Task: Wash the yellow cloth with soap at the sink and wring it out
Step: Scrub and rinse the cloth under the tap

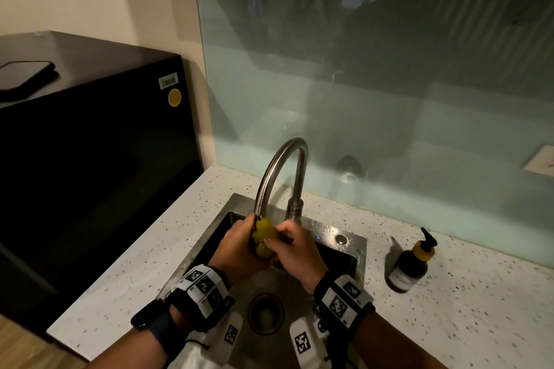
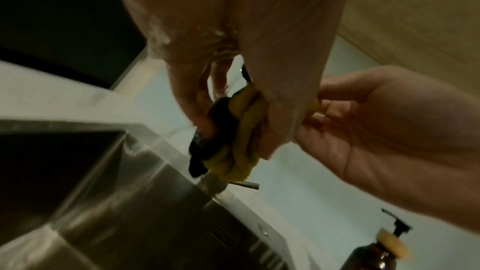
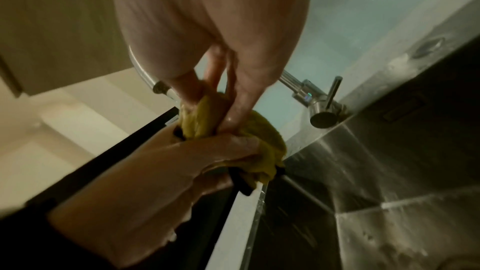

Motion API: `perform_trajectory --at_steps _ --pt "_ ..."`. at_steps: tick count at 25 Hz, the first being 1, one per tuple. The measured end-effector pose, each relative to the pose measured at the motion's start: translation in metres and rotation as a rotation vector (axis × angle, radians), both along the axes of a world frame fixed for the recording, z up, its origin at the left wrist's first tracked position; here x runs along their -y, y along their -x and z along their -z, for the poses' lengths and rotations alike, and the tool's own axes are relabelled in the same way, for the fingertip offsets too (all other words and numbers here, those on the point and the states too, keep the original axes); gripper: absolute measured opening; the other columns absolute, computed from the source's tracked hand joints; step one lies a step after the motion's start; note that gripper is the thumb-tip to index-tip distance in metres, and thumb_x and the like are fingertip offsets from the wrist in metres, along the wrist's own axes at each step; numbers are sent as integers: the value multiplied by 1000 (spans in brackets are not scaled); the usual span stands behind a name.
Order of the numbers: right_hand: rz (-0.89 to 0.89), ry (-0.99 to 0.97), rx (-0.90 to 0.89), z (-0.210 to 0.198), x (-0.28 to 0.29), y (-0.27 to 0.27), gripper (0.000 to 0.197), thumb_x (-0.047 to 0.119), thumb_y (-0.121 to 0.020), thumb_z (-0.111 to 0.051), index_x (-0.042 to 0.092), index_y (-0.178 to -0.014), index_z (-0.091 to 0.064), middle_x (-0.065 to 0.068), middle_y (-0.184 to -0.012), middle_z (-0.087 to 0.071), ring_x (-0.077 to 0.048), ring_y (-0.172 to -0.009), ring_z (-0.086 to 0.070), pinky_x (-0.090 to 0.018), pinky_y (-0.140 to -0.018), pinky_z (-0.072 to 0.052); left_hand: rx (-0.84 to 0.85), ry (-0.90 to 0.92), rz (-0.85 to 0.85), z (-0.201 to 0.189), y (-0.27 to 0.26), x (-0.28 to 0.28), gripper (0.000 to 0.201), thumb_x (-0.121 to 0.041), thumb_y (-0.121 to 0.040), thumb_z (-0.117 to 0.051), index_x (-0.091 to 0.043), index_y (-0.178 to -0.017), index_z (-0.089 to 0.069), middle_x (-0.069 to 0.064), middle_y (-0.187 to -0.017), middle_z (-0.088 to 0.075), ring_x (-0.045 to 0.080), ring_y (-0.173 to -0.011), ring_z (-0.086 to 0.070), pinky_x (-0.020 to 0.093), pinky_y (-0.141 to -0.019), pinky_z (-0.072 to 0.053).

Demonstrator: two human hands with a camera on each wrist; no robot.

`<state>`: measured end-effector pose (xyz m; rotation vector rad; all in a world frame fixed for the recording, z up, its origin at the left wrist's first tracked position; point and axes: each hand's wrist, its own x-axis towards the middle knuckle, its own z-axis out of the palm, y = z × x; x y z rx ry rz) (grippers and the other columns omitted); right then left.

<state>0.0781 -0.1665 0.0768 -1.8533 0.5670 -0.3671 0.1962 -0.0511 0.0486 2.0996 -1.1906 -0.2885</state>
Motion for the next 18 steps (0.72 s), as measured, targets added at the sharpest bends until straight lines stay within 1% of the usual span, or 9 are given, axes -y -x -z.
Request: perform_trajectory --at_steps 3,5,7,8,10,13,15,17,18 --pt "-121 84 -83 9 1 -3 37 53 -77 -69 27 -103 -62 7 -104 -68 -9 -97 -65 -38 -90 -56 -114 74 -38 -1 3 1 42 -3 -74 -82 -24 -101 -59 -8 -95 -66 3 -81 -69 25 -67 -61" --pt "-105 63 -72 12 3 -1 50 64 -73 -65 32 -111 -61 9 -111 -67 -6 -101 -63 -36 -92 -55 -259 84 -76 0 2 1 35 1 -80 -77 -24 -96 -58 1 -87 -69 4 -70 -72 21 -55 -58" --pt "-60 -68 -47 8 3 5 51 65 -84 -57 33 -123 -53 9 -122 -62 -4 -104 -59 -28 -85 -53 -325 128 -103 4 -1 2 30 -2 -81 -77 -20 -100 -61 9 -82 -73 14 -65 -74 27 -51 -58" --pt "-73 -172 -59 7 2 7 53 66 -89 -50 31 -129 -51 9 -125 -60 -4 -105 -59 -24 -82 -50 -325 146 -104 5 -2 3 31 -5 -80 -79 -19 -102 -62 8 -83 -73 14 -66 -74 26 -53 -58" --pt "-164 -421 -55 13 -1 6 54 67 -89 -49 32 -129 -58 6 -123 -66 -11 -108 -64 -28 -86 -51 -272 151 -91 4 -3 4 38 -15 -75 -84 -21 -104 -61 0 -90 -72 5 -78 -72 21 -63 -59" --pt "-80 -675 -27 23 -2 1 51 58 -82 -69 28 -122 -67 -1 -118 -72 -22 -111 -67 -45 -98 -52 -269 147 -19 5 -8 7 60 -36 -62 -85 -25 -111 -54 -6 -107 -68 9 -100 -69 37 -86 -60" --pt "12 -592 -18 23 1 -1 42 43 -81 -74 21 -117 -69 -5 -113 -73 -22 -107 -69 -48 -100 -52 -185 57 49 -1 -8 9 73 -37 -62 -90 -22 -120 -50 -13 -112 -63 4 -104 -63 31 -93 -56" --pt "40 -464 -30 22 5 -1 35 36 -80 -75 21 -111 -69 -4 -109 -73 -19 -102 -69 -44 -95 -55 -2 -84 91 -6 -6 11 83 -50 -58 -88 -26 -129 -52 -19 -118 -51 -1 -106 -50 16 -95 -46" --pt "27 -432 -14 19 5 -1 31 32 -81 -75 21 -109 -69 -3 -108 -72 -18 -101 -69 -40 -92 -57 13 -137 109 -8 -5 11 83 -53 -56 -87 -30 -129 -54 -20 -119 -47 -3 -105 -47 10 -93 -42"
